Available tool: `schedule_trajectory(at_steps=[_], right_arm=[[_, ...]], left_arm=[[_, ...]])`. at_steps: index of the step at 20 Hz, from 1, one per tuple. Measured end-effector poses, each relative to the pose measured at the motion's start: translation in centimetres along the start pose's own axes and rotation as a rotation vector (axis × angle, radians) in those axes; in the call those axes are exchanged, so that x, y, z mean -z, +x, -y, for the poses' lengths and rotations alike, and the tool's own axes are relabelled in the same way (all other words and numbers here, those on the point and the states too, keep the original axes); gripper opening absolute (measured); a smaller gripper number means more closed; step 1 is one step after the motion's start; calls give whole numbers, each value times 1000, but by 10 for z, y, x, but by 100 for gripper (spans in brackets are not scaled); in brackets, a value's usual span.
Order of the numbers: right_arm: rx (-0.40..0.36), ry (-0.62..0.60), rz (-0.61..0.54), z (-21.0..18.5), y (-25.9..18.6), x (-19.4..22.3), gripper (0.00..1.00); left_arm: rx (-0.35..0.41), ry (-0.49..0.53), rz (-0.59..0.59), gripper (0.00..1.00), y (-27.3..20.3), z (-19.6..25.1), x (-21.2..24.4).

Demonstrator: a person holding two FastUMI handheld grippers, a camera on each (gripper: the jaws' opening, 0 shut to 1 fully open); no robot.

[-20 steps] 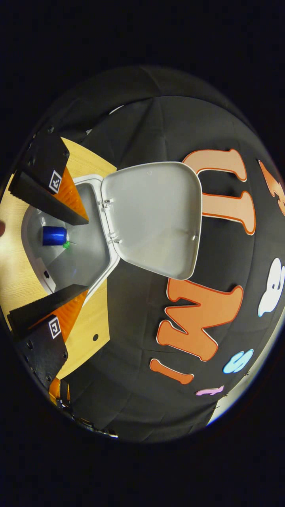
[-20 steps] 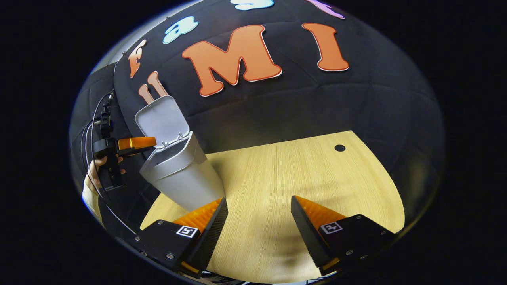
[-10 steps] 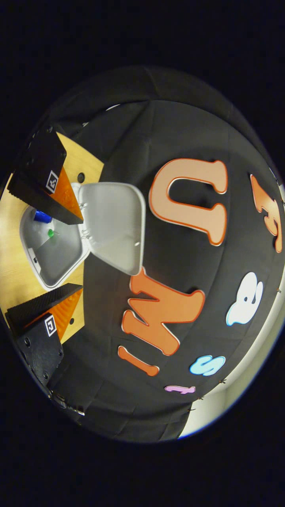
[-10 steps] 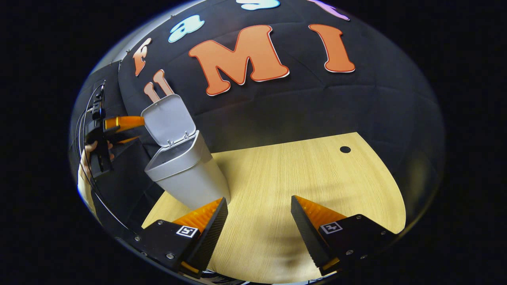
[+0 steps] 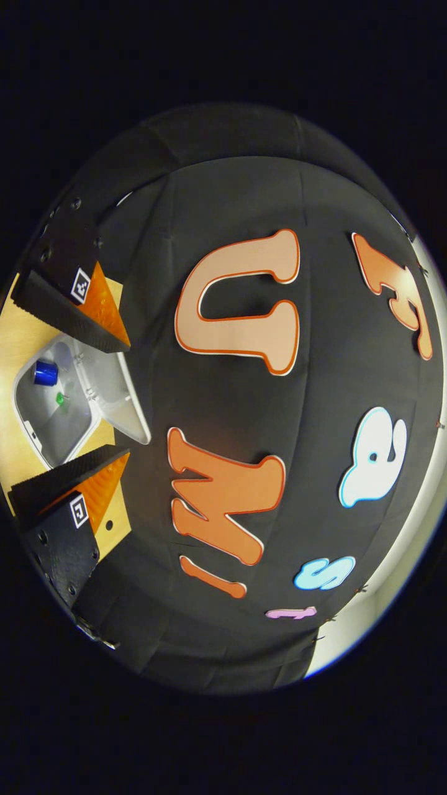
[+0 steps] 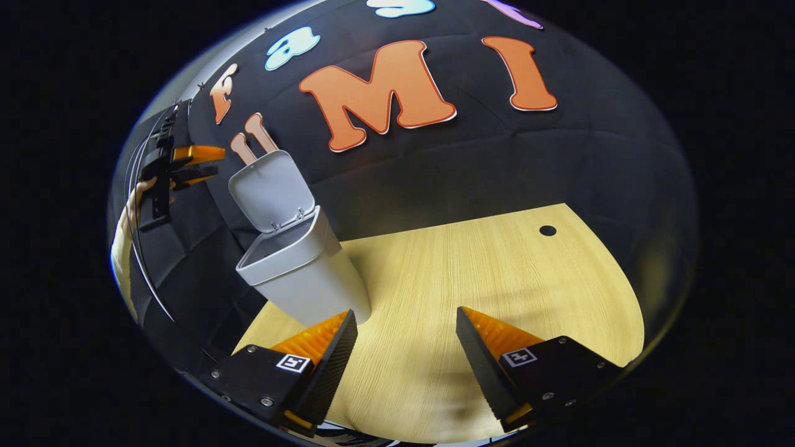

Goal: Press the lid of the desktop garbage bin to open it, pick up the crumpled paper on the desktop and throw it into the bin, then pick up the pop can on the desktop and drop it into the bin, and finally close the garbage bin lid.

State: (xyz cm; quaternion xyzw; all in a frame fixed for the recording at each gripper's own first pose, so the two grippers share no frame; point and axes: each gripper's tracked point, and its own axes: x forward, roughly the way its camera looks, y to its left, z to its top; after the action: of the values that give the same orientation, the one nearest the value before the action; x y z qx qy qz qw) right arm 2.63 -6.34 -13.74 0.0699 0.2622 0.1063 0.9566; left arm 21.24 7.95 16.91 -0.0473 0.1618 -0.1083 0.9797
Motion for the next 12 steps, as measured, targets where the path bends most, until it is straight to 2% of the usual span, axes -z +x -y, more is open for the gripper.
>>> schedule_trajectory(at_steps=[4, 9, 12], right_arm=[[14, 31, 11, 10, -4, -1, 96], [46, 71, 26, 25, -8, 1, 96], [66, 93, 25, 37, -11, 4, 96]], left_arm=[[8, -2, -123, 95, 42, -7, -12], [-77, 42, -248, 95, 92, -36, -1], [-81, 47, -287, 95, 109, -34, 11]])
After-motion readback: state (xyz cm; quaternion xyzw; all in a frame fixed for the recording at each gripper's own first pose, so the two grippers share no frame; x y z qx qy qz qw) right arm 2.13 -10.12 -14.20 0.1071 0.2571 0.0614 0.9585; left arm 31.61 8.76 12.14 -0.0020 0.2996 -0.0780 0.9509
